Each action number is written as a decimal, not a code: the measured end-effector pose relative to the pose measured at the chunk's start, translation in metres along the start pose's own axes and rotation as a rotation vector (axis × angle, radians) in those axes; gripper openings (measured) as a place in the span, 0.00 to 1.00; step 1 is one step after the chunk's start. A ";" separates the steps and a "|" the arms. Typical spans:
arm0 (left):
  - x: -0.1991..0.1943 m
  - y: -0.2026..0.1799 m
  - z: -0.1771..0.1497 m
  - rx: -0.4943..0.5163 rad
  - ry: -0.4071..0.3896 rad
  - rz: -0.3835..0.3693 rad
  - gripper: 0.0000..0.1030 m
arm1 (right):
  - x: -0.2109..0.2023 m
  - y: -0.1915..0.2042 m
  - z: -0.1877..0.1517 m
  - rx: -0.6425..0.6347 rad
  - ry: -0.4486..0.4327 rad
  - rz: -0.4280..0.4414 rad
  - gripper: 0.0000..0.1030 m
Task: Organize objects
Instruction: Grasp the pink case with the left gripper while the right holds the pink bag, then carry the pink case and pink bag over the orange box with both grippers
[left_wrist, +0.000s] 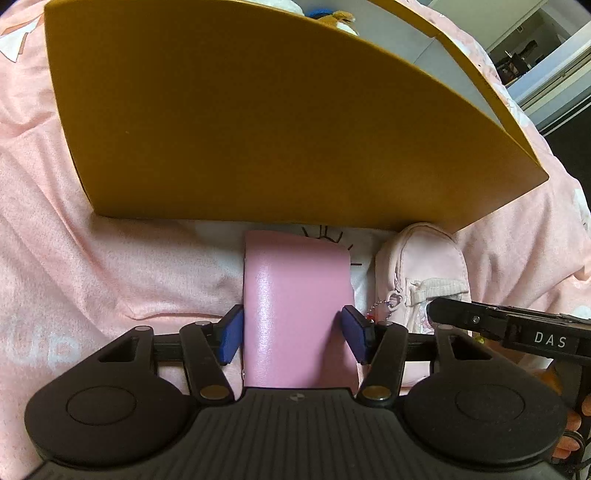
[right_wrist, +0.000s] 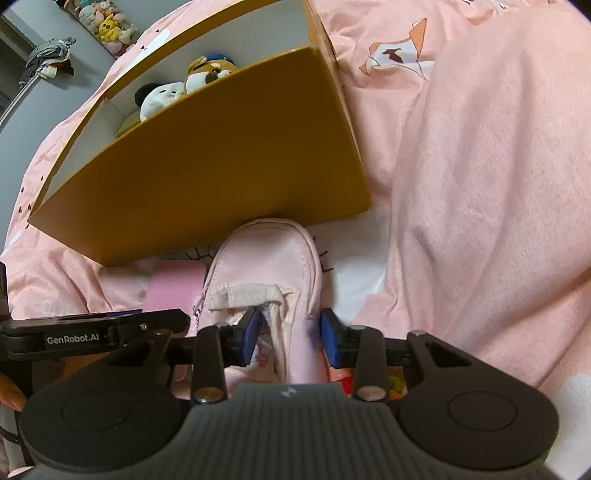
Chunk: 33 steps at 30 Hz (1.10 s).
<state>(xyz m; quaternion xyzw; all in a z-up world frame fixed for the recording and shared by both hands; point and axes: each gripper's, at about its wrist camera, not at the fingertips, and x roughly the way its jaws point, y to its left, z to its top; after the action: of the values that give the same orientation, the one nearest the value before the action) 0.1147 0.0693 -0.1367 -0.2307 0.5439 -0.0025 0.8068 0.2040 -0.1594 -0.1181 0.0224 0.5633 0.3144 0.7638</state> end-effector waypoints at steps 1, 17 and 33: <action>-0.003 0.000 -0.001 -0.001 -0.011 0.006 0.49 | 0.000 0.001 0.000 -0.005 0.000 0.001 0.33; -0.088 -0.024 -0.016 0.053 -0.209 -0.116 0.18 | -0.053 0.023 -0.005 -0.085 -0.094 0.007 0.16; -0.174 -0.073 0.060 0.080 -0.454 -0.244 0.17 | -0.172 0.056 0.058 -0.258 -0.416 -0.043 0.15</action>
<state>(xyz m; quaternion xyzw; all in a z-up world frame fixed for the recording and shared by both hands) 0.1146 0.0710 0.0609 -0.2572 0.3163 -0.0696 0.9105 0.2003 -0.1824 0.0700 -0.0231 0.3496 0.3559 0.8663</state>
